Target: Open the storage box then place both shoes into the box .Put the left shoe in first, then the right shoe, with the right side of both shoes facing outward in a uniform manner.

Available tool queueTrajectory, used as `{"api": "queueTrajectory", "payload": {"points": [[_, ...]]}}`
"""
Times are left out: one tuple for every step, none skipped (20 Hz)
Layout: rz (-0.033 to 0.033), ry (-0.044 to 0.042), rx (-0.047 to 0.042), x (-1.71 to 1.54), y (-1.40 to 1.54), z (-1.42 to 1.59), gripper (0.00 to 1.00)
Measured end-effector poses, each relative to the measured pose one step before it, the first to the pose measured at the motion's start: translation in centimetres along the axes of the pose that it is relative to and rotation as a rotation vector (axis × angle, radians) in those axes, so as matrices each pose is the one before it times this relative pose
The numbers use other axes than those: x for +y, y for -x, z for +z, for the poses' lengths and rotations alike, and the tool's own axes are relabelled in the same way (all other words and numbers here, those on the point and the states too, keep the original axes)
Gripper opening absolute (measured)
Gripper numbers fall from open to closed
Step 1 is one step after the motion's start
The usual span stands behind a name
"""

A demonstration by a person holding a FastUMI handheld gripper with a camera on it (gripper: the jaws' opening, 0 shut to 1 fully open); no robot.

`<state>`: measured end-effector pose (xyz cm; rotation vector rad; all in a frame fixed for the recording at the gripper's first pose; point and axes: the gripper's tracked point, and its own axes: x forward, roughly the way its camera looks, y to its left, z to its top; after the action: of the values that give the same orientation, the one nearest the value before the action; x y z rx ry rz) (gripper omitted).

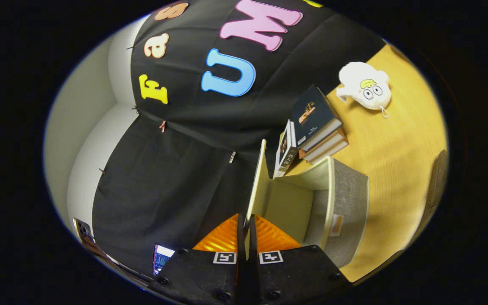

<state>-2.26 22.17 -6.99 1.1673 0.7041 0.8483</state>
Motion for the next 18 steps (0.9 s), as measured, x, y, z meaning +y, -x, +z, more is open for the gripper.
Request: {"api": "queueTrajectory", "payload": {"points": [[0.00172, 0.02997, 0.00637, 1.091, -0.463, -0.233, 0.05], [0.00184, 0.02351, 0.00585, 1.095, -0.611, -0.115, 0.05], [0.00402, 0.01656, 0.00692, 1.057, -0.718, -0.011, 0.05], [0.00886, 0.0126, 0.00704, 1.226, -0.642, -0.228, 0.05], [0.006, 0.01226, 0.0109, 1.002, -0.764, -0.189, 0.05], [-0.0006, 0.01265, 0.01084, 0.745, -0.803, -0.243, 0.05], [0.0001, 0.00992, 0.01144, 0.647, -0.876, -0.249, 0.05], [0.00639, 0.00815, 0.00827, 0.836, -0.857, -0.274, 0.05], [0.00869, 0.01317, 0.00101, 0.794, -1.025, -0.125, 0.05], [0.00449, 0.02272, 0.00428, 0.735, -0.933, -0.227, 0.05], [0.00289, 0.02443, 0.01255, 0.488, -0.989, -0.443, 0.05], [-0.00077, 0.01747, 0.01907, 0.365, -0.938, -0.403, 0.07], [0.00698, 0.00978, 0.0178, 0.412, -0.849, -0.725, 0.08], [0.00314, 0.00734, 0.01174, 0.451, -0.531, -0.224, 0.12], [0.00212, 0.004, 0.0056, 0.157, -1.168, -0.119, 0.14], [0.0028, 0.00284, 0.00424, 0.15, -0.7, -0.061, 0.19], [-0.00324, 0.00206, 0.00454, 0.027, -0.367, -0.245, 0.25], [-0.00511, 0.00158, 0.00482, -0.095, -0.519, -0.236, 0.36]]}}
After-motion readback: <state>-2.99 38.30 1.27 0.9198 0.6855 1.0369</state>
